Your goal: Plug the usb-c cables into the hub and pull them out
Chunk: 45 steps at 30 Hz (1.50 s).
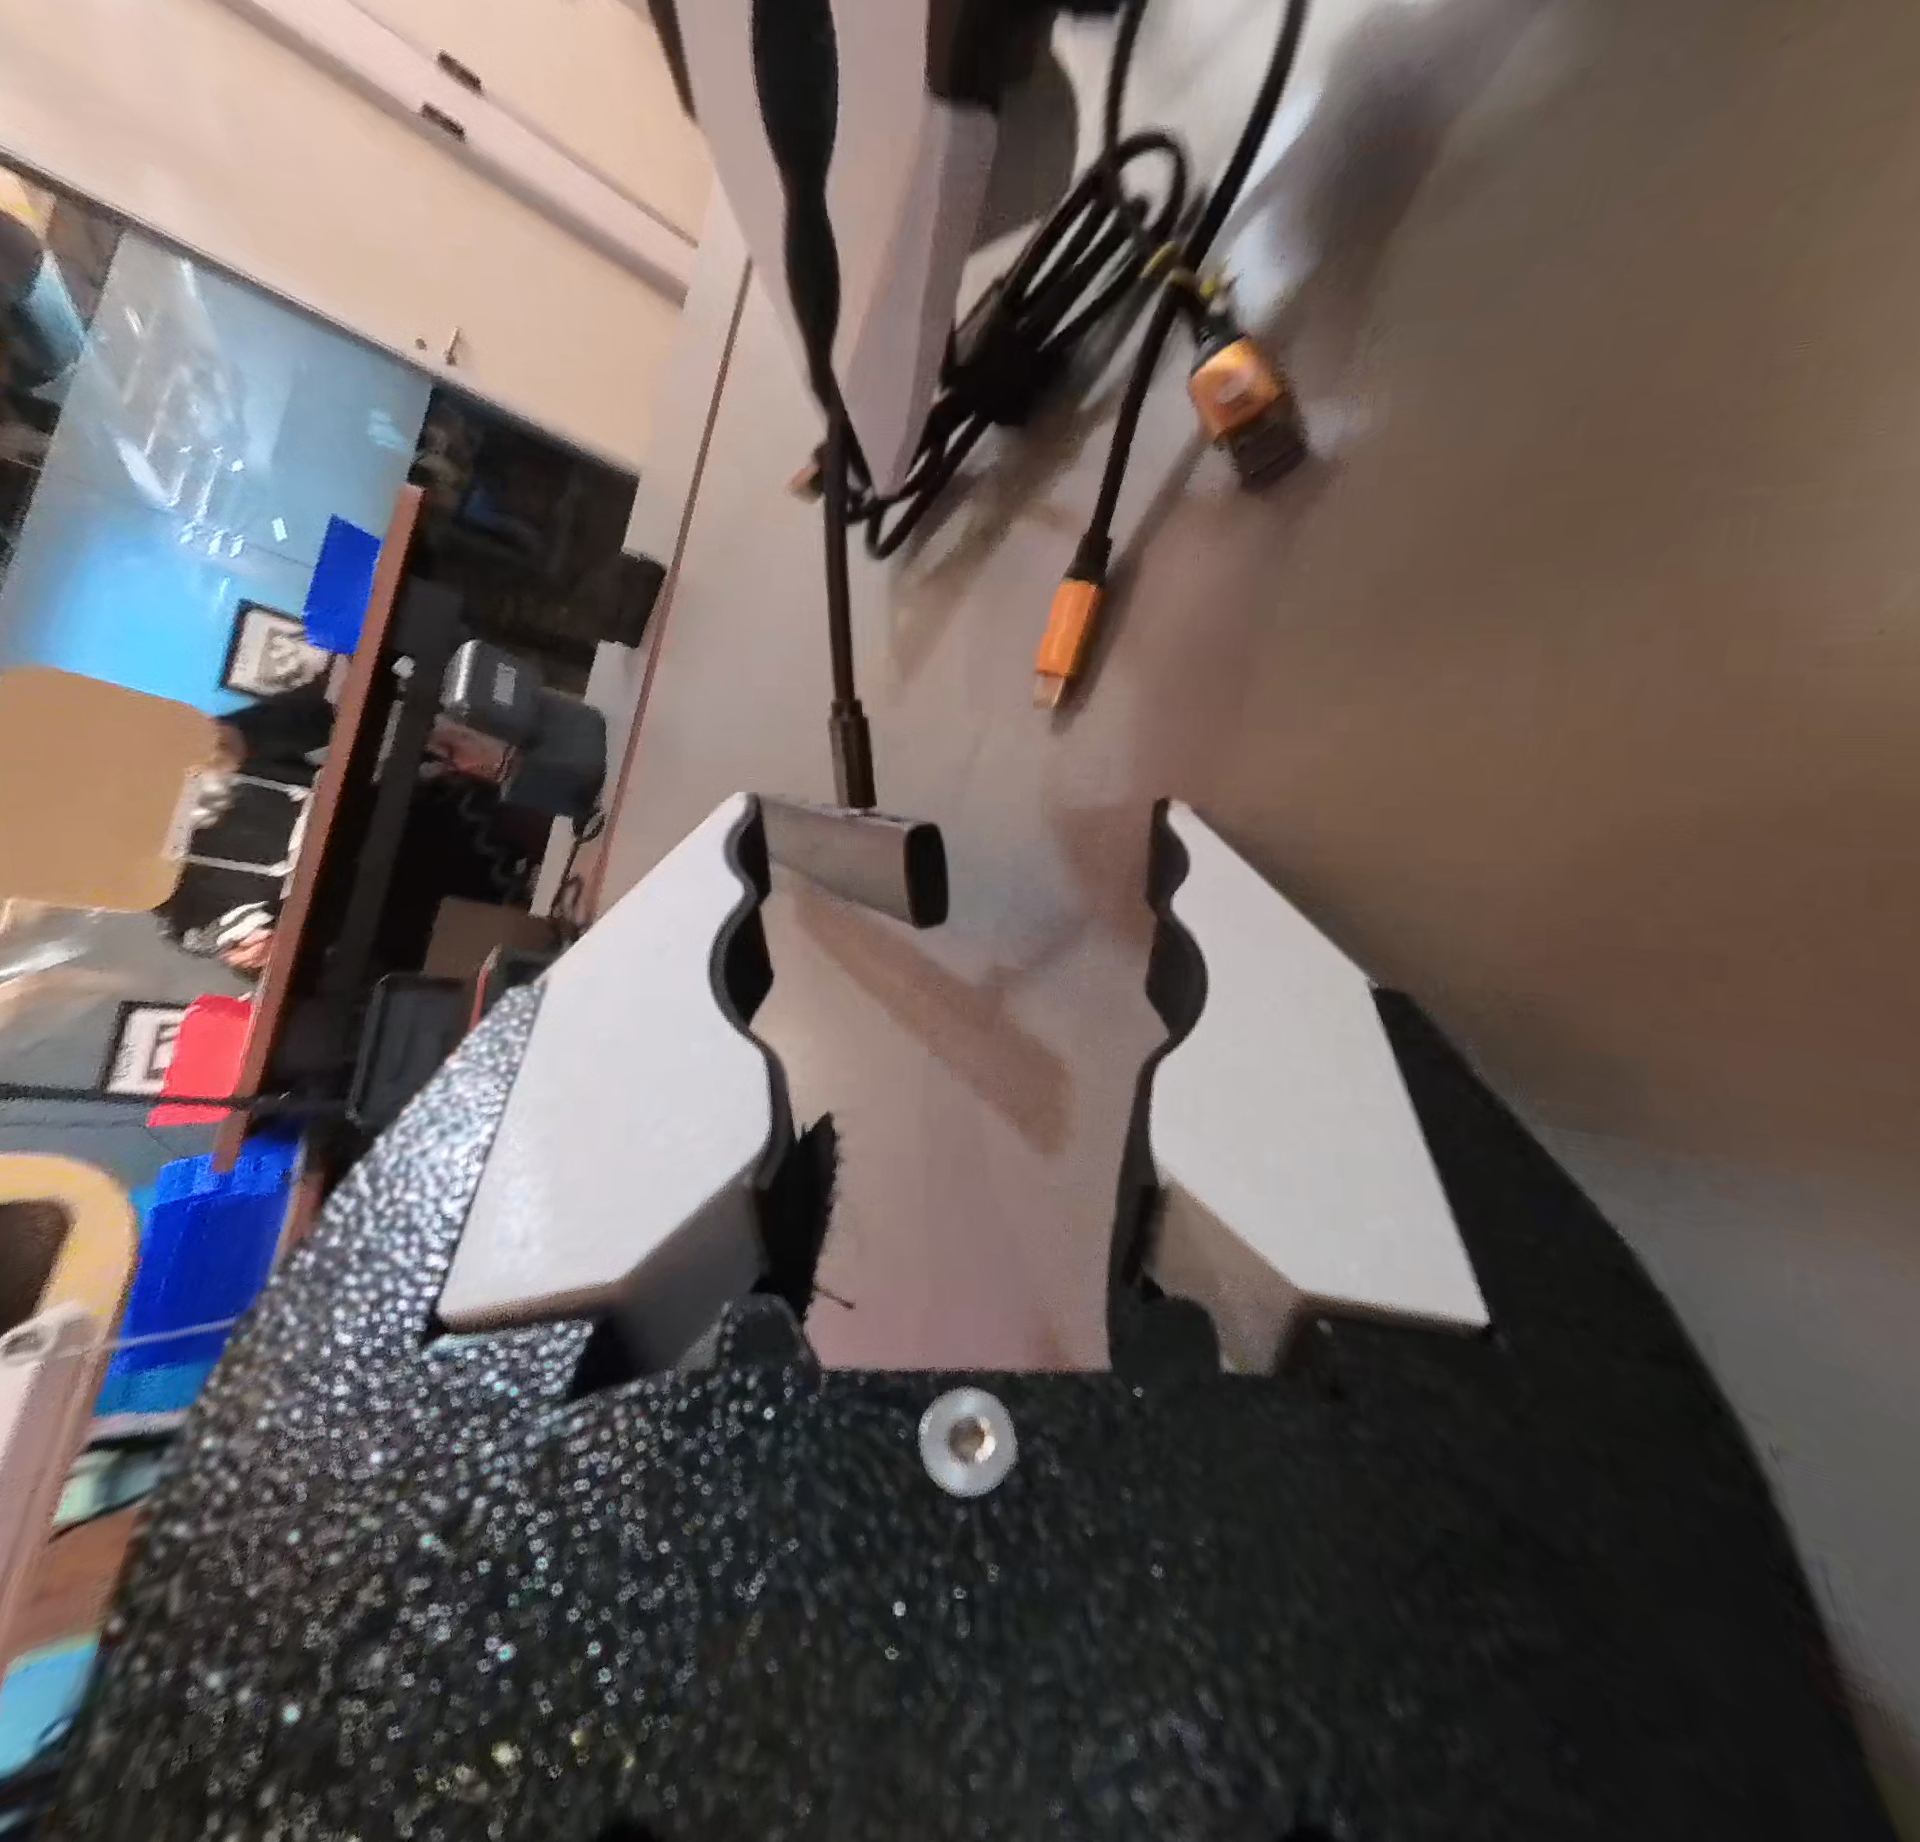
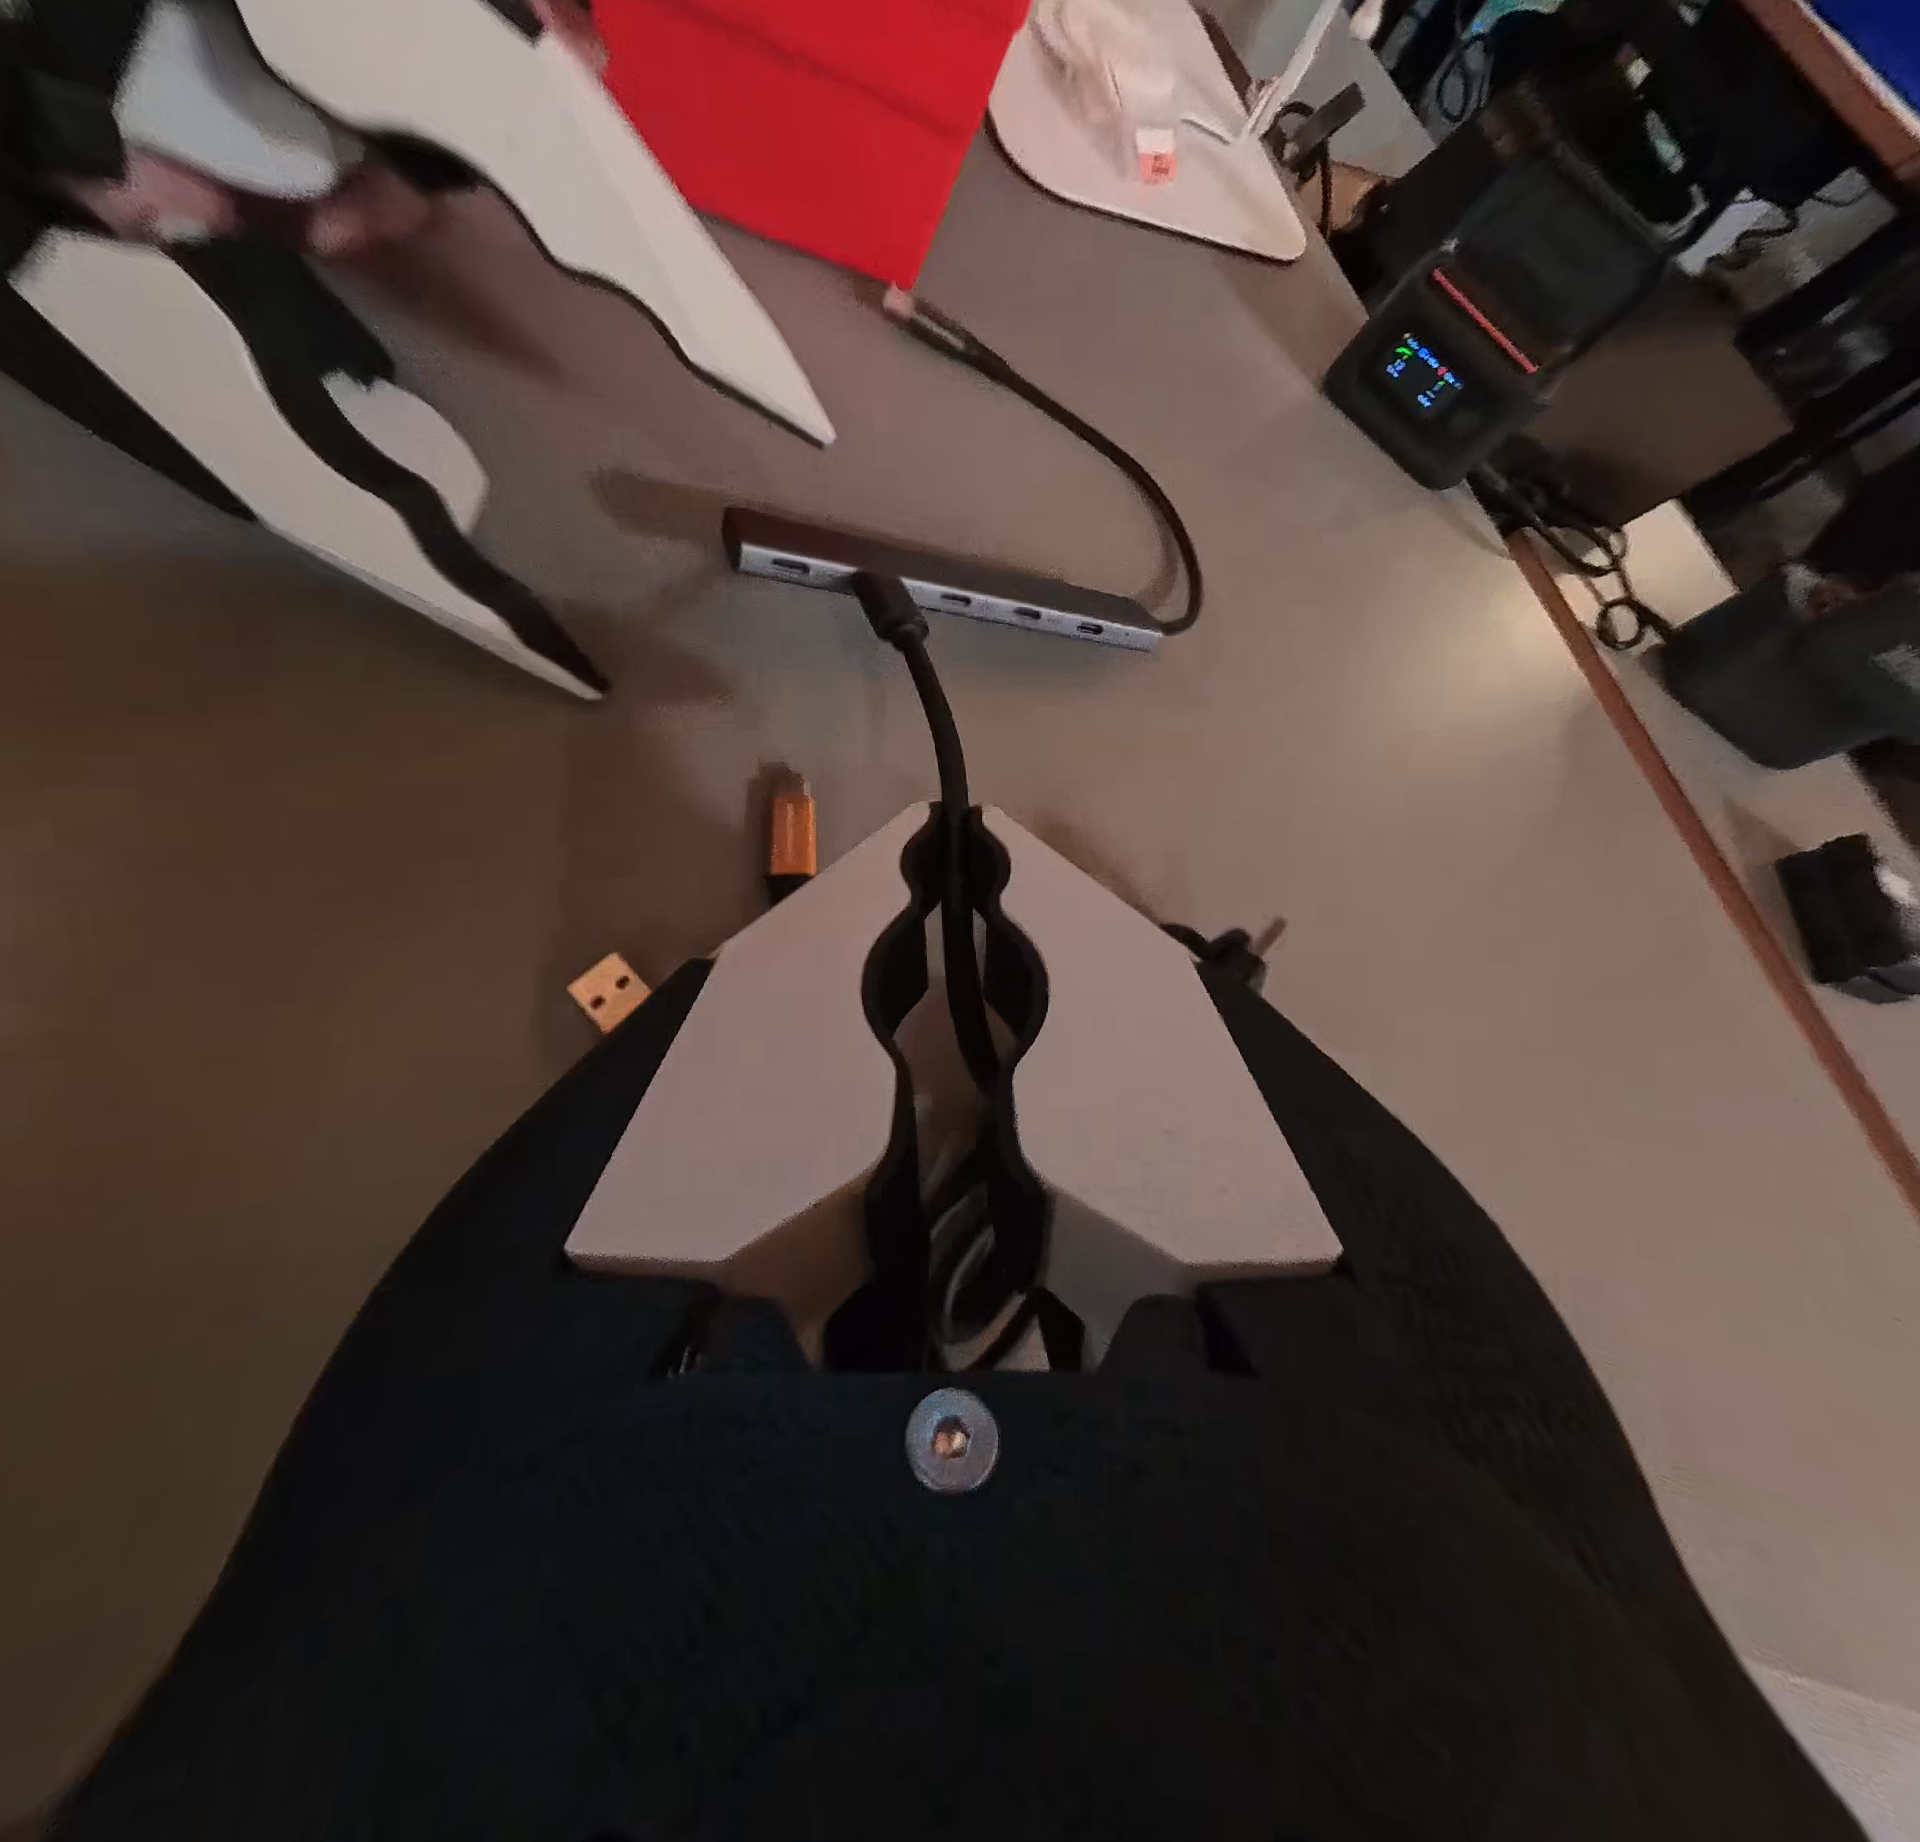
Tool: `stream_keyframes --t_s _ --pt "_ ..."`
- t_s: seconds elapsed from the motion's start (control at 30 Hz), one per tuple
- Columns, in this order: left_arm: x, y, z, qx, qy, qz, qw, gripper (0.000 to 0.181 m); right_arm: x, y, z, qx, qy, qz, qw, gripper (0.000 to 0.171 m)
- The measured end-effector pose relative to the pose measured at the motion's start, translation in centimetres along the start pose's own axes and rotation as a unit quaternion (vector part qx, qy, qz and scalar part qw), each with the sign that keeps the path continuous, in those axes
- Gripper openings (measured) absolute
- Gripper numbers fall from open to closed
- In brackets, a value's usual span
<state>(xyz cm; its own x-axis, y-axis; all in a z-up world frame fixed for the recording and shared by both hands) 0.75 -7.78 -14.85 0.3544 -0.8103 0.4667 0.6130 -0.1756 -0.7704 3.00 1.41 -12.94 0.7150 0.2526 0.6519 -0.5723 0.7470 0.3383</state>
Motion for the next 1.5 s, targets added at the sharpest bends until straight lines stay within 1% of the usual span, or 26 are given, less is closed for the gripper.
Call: stream_keyframes --t_s 0.07,0.17,0.23,0.27,0.4,0.5,0.57,0.63,0.67,0.73,0.77,0.83,0.87,0.9,0.97,1.03,1.1,1.13,1.17,1.23,1.3,1.37,1.43,1.5 --pt "-0.4 -0.5 -0.6 -0.011 -0.026 0.027 0.999 0.063 0.3 -0.1 0.2 -0.026 0.016 0.027 0.999 0.001" --pt "-0.7 -1.1 -1.1 -0.037 -0.054 0.065 0.996 0.036 0.6 -0.5 0.4 -0.042 0.028 0.062 0.997 0.001" --pt "-0.9 -1.1 -1.0 -0.051 -0.063 0.077 0.994 0.023 0.7 -0.7 0.4 -0.046 0.031 0.075 0.996 0.001" --pt "-1.0 -1.1 -1.1 -0.053 -0.068 0.078 0.993 0.019 0.7 -0.7 0.4 -0.046 0.031 0.077 0.995 0.001" --pt "-1.2 -1.1 -1.4 -0.042 -0.08 0.073 0.993 0.019 0.9 -0.6 0.3 -0.057 0.035 0.089 0.994 0.001" --pt "-1.2 -1.3 -1.3 -0.037 -0.076 0.076 0.994 0.012 1.1 -0.4 0.2 -0.069 0.042 0.095 0.992 0.001" --pt "-0.9 -1.9 -1.1 -0.039 -0.076 0.098 0.991 0.009 1.2 0.5 0.5 -0.076 0.052 0.062 0.994 0.003" --pt "-1.0 -2.3 -1.0 -0.025 -0.085 0.102 0.991 0.008 1.8 1.1 1.2 -0.047 0.053 0.005 0.997 0.015" --pt "-1.0 -2.4 -0.9 -0.021 -0.087 0.103 0.991 0.008 2.4 0.6 1.8 -0.019 0.053 -0.005 0.998 0.014" --pt "-1.0 -2.5 -0.7 -0.025 -0.094 0.107 0.99 0.008 3.4 -1.7 3.1 0.015 0.051 0.028 0.998 0.009" --pt "-1.1 -2.5 -0.6 -0.031 -0.098 0.11 0.989 0.008 3.3 -2.6 3.0 0.017 0.031 0.05 0.998 0.01" --pt "-1.3 -2.4 -0.6 -0.047 -0.108 0.117 0.986 0.008 2.4 -3.6 1.4 0.008 -0.043 0.077 0.996 0.019" --pt "-1.5 -2.4 -0.6 -0.054 -0.115 0.12 0.985 0.008 1.7 -3.6 0.2 0.002 -0.085 0.077 0.993 0.023" --pt "-1.6 -2.3 -0.7 -0.059 -0.119 0.122 0.984 0.008 0.9 -3.2 -1.0 -0.003 -0.12 0.059 0.991 0.025" --pt "-1.7 -2.2 -0.7 -0.064 -0.12 0.123 0.983 0.007 -0.4 -2.8 -2.6 -0.001 -0.161 0.041 0.986 0.023" --pt "-1.8 -2.1 -0.7 -0.069 -0.119 0.124 0.983 0.007 -1.2 -3.2 -3.1 -0.005 -0.178 0.048 0.983 0.02" --pt "-1.7 -2.0 -0.8 -0.076 -0.118 0.126 0.982 0.007 -1.5 -3.5 -2.9 -0.012 -0.171 0.052 0.984 0.014" --pt "-1.7 -1.9 -0.8 -0.08 -0.117 0.126 0.982 0.007 -1.6 -3.6 -2.9 -0.014 -0.17 0.057 0.984 0.008" --pt "-1.7 -1.8 -0.9 -0.087 -0.115 0.126 0.982 0.007 -1.6 -3.7 -2.9 -0.018 -0.168 0.063 0.984 0.006" --pt "-1.7 -1.6 -1.0 -0.108 -0.111 0.127 0.98 0.007 -1.4 -4.1 -2.1 -0.037 -0.144 0.092 0.985 0.005" --pt "-1.5 -1.0 -0.7 -0.142 -0.088 0.125 0.978 0.007 -0.8 -4.6 -0.5 -0.07 -0.095 0.129 0.985 0.004" --pt "-1.3 -0.5 -0.4 -0.173 -0.073 0.126 0.974 0.007 -0.1 -4.8 0.5 -0.091 -0.065 0.155 0.982 0.004" --pt "-1.2 -0.1 -0.1 -0.185 -0.068 0.128 0.972 0.007 0.1 -4.8 0.5 -0.104 -0.064 0.169 0.978 0.004" --pt "-1.3 0.0 0.0 -0.19 -0.07 0.128 0.971 0.007 -0.1 -4.7 0.2 -0.104 -0.072 0.165 0.978 0.004"
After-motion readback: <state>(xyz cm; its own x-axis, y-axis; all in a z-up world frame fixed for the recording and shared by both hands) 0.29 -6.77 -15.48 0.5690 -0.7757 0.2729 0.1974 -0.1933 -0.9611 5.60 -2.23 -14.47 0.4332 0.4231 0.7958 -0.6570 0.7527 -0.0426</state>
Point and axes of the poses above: each gripper's, where its closed fingertips meet, x back along the fingers, z out of its top, y = z × x across the jaws, the point moved 2 cm from there along x, back along the fingers, and after that the axes turned 10 degrees about -y, right-handed, at the moved point
